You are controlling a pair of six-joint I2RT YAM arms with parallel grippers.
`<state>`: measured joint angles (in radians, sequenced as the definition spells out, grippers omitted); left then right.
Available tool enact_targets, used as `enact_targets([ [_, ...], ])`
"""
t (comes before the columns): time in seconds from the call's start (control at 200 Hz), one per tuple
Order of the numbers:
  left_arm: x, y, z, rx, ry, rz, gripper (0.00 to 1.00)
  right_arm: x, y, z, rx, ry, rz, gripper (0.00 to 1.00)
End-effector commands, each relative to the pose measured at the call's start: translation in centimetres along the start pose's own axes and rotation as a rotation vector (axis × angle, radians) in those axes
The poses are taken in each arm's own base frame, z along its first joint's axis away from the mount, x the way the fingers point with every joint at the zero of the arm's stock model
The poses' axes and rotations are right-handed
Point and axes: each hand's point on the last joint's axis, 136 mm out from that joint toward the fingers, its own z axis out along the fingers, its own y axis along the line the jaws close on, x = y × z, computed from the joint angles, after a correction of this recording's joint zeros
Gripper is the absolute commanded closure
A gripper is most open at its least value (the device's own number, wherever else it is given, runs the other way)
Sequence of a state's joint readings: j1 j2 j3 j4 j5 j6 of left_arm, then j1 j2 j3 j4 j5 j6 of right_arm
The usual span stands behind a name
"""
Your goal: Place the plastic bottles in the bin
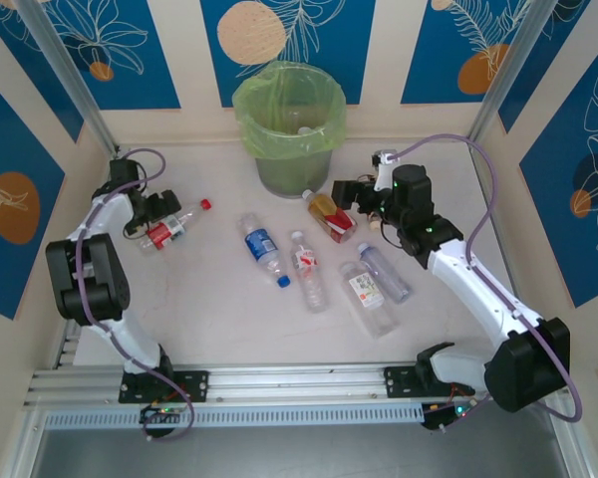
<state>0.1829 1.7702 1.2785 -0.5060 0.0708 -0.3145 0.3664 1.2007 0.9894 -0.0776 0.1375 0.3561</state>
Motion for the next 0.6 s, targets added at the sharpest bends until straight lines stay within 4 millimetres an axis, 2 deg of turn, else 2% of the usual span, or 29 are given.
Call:
enact_targets([
  [0.0, 0.0, -1.2, 0.4, 0.081, 0.025, 0.023, 0.0, -0.9, -0.5, -1.2, 0.028, -0.039, 0.035, 0.0],
  [0.1, 0.8, -1.0, 0.6, 0.081, 0.029, -0.016, 0.0, -1.4, -0.7, -1.4, 0.039, -0.062, 0.054, 0.0],
  [0.23, 2.4, -2.1, 0.3, 0.134, 0.056, -0.024, 0.0, -2.1, -0.9, -1.3, 0.05, -0.088, 0.078, 0.0],
  [0.405, 5.5, -2.7, 0.1, 0.087, 0.118, 0.057, 0.0, -2.4, -0.9, -0.8, 0.055, -0.084, 0.112, 0.0],
  [0.595, 7.9, -3.4, 0.3, 0.025, 0.15, 0.183, 0.0, -2.3, -1.0, 0.1, 0.057, -0.066, 0.142, 0.01],
])
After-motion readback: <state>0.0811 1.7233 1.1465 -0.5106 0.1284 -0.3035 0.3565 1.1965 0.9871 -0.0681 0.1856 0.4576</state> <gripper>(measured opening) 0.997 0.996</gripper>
